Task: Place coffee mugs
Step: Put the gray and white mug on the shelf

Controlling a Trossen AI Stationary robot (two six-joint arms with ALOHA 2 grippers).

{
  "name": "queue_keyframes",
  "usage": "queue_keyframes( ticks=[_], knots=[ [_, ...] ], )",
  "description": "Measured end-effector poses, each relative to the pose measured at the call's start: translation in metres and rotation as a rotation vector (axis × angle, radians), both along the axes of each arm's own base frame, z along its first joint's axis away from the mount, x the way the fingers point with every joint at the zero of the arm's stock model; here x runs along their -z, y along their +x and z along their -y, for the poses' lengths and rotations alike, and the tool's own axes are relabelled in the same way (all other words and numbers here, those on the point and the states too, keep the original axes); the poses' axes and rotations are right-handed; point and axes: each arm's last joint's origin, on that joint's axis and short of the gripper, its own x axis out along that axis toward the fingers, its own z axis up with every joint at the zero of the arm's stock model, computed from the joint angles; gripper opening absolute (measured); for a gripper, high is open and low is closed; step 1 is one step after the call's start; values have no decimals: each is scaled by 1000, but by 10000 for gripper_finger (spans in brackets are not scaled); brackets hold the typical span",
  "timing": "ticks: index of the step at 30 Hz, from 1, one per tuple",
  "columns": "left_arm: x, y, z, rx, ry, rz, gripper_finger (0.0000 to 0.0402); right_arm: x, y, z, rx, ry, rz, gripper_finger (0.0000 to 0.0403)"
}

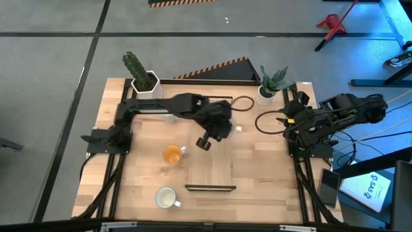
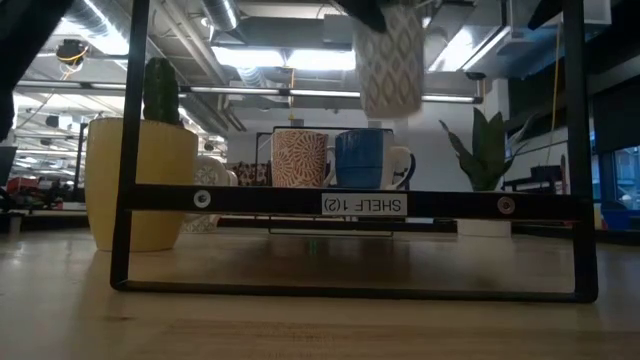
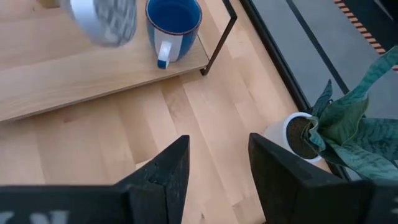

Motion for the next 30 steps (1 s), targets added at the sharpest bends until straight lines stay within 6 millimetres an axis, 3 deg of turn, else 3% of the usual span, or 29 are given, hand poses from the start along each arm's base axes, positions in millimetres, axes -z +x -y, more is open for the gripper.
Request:
queue_keyframes(
  ticks=[3,8,10,13,18,24,30],
  knots=[
    [-3,-11,8,-33,20,32,16,0,0,0,5,-9,3,150],
    [42,-16,22,-71,-119,-20,16,0,0,0,7,-12,4,150],
    [53,-17,21,-102,-159,23,16,0,0,0,7,-12,3,150],
    [54,-23,14,-162,-121,115,16,0,0,0,7,-13,4,150],
    [79,-29,8,-201,-103,42,16,0,0,0,6,-13,2,150],
    [76,-27,22,-179,-132,98,16,0,-1,1,7,-12,5,150],
    [82,-25,23,-199,-129,76,16,0,-2,1,14,-27,1,150]
  ],
)
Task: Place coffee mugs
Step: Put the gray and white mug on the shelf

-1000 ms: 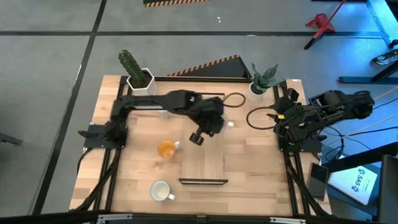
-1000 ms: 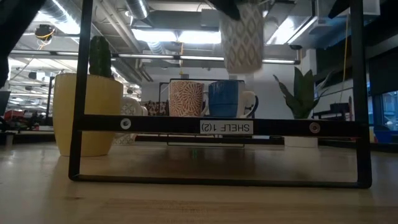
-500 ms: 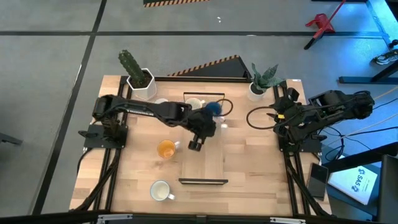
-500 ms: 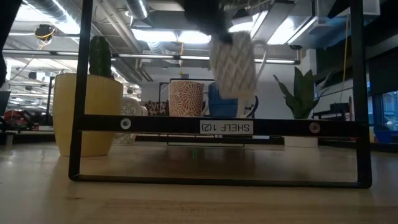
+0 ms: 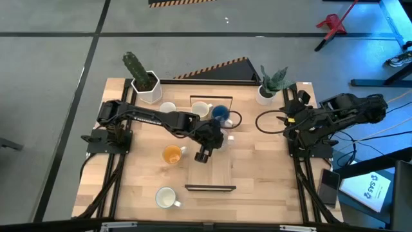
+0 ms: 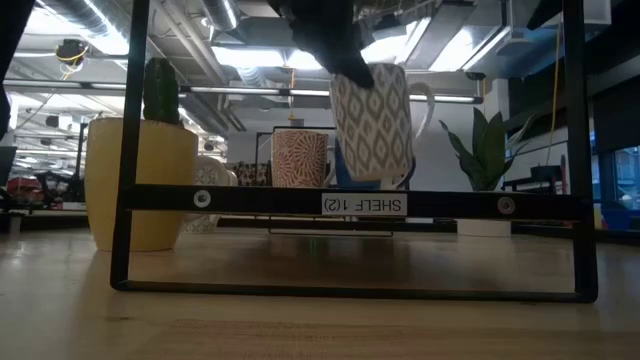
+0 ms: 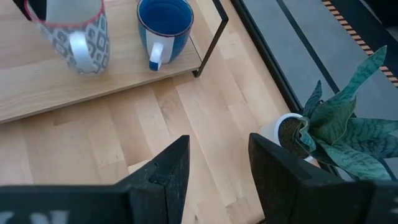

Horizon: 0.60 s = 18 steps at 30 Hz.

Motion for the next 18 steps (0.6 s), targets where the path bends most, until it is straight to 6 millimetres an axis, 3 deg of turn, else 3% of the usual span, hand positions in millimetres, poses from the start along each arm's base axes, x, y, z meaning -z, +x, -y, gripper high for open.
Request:
queue_keyframes(
  ticks=[18],
  knots=[
    [12,5,0,35,0,-30,16,0,0,0,-19,-15,-9,150]
  ],
)
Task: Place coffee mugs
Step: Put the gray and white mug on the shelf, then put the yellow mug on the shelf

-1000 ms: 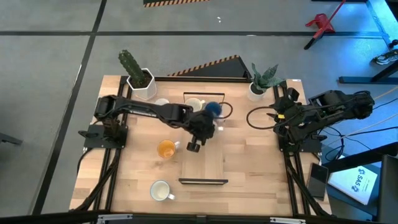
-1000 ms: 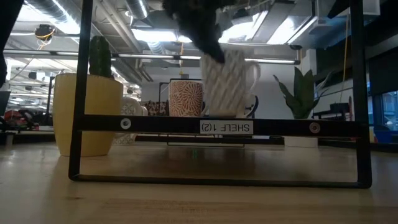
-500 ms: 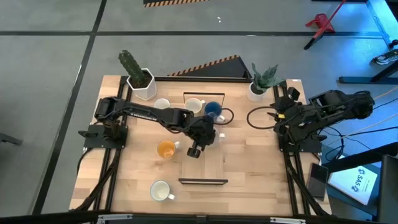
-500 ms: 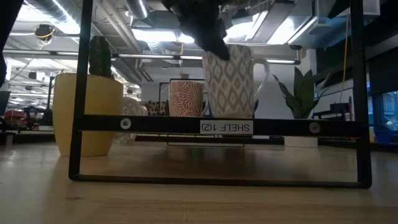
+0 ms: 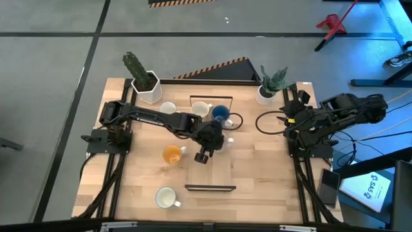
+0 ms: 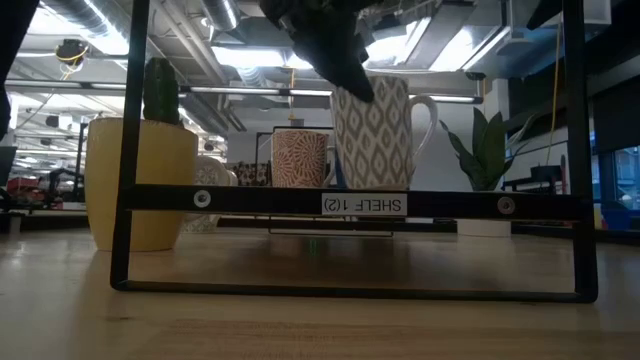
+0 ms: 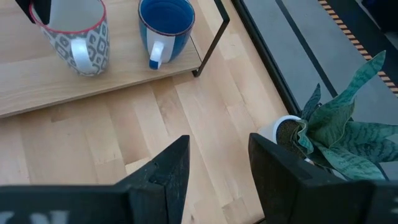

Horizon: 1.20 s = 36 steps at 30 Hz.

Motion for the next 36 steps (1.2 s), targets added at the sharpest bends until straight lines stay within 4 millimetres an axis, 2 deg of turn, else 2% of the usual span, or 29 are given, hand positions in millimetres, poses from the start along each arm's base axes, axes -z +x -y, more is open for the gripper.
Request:
queue_keyframes(
  ticks=[11,22,29,36],
  knots=[
    [8,3,1,19,12,-21,24,0,0,0,-2,-3,-1,150],
    [7,4,1,14,29,-12,93,0,0,0,-2,-3,-1,150],
    [-5,4,3,32,43,-10,132,0,0,0,-3,-3,-1,150],
    [-27,-4,1,7,97,-82,139,0,0,0,-12,-9,-5,150]
  ],
)
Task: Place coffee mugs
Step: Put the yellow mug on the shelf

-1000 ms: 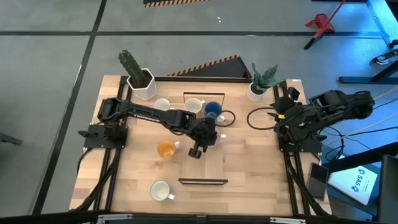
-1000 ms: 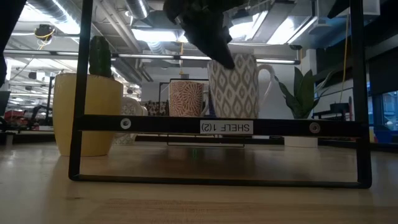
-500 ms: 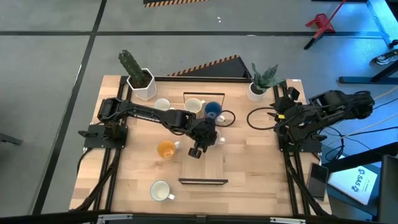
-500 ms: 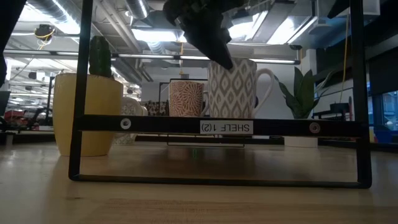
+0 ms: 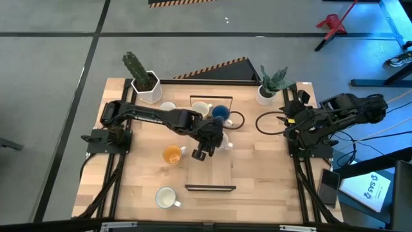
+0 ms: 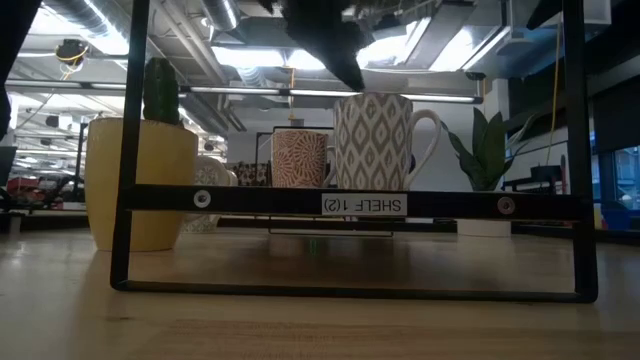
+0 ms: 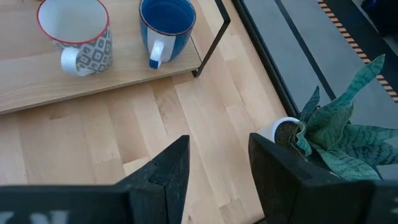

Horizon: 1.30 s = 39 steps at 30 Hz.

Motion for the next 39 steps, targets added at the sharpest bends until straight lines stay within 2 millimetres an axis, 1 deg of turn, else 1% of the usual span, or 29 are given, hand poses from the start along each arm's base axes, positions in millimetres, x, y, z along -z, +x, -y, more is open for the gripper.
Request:
queue_keyframes(
  ticks=[3,5,7,11,13,15,17,19,21,23,27,29,31,34,39],
  knots=[
    [-17,-9,0,-29,61,-17,139,0,0,0,-11,-8,-4,150],
    [-27,-18,0,-56,108,-44,139,0,1,0,-24,-15,-4,150],
    [-39,-27,-2,-71,116,-51,140,-1,1,0,-27,-16,0,150],
    [-62,-60,-5,-174,68,-105,140,-1,1,0,-28,-15,3,150],
    [-72,-83,-8,-254,57,-164,140,-1,1,0,-41,-22,-3,150],
    [-83,-102,-8,-338,18,-188,140,-1,1,-1,-66,-21,-15,150],
    [-90,-117,-3,-396,-34,-193,140,0,1,-1,-100,-22,-30,150],
    [-93,-126,9,-410,-84,-169,140,0,1,-2,-134,-20,-45,150],
    [-86,-133,25,-395,-102,-180,140,0,1,-2,-148,-14,-50,150],
    [-76,-135,41,-391,-113,-173,140,0,2,-3,-147,-3,-49,150],
    [-45,-137,70,-359,-99,-149,140,0,2,-3,-142,10,-43,150],
    [-25,-140,79,-334,-73,-169,140,0,2,-3,-141,11,-41,150],
    [-5,-140,85,-329,-72,-176,140,0,2,-3,-136,16,-37,150],
    [20,-142,86,-351,-62,-198,140,0,4,-4,-123,24,-37,150],
    [41,-142,88,-345,-109,-200,140,1,5,-4,-103,45,-28,150]
  ],
)
